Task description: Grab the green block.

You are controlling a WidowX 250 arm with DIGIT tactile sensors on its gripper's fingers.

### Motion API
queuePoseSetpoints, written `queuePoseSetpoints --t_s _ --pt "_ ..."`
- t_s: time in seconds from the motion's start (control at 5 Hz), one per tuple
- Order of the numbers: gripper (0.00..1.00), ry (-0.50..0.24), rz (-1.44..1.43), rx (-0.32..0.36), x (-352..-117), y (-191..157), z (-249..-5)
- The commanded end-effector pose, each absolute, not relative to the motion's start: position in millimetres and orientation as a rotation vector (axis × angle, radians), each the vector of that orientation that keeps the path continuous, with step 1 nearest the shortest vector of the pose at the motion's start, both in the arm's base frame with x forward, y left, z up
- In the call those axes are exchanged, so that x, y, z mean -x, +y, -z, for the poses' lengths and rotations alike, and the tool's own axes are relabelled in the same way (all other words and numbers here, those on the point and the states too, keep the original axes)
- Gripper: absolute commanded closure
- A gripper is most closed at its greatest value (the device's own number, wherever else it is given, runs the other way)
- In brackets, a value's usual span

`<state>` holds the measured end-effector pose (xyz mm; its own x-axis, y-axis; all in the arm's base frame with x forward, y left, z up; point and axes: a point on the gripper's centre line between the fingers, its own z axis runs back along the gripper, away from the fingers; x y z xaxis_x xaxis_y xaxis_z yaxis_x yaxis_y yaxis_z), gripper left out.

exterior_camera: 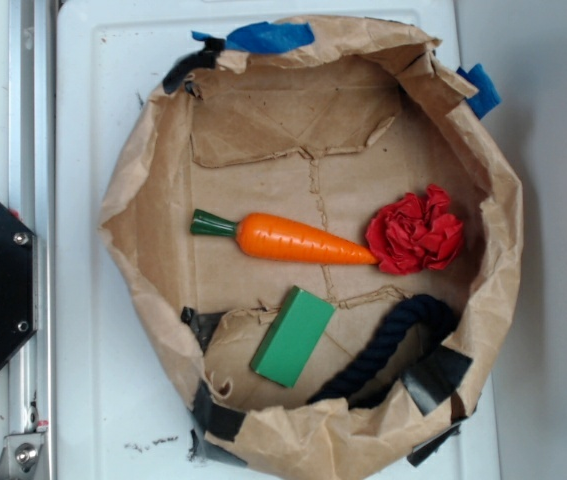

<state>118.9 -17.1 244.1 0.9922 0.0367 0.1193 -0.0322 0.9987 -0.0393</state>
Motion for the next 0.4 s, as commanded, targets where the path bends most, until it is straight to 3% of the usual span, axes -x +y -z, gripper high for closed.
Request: queuePoseSetpoints --t_s 0.0,0.2 --pt "0.00 -0.120 -0.035 0.037 -118.9 -17.1 -244.1" --pt "0.00 -0.109 -0.091 0.066 -158.6 -22.9 -242.5"
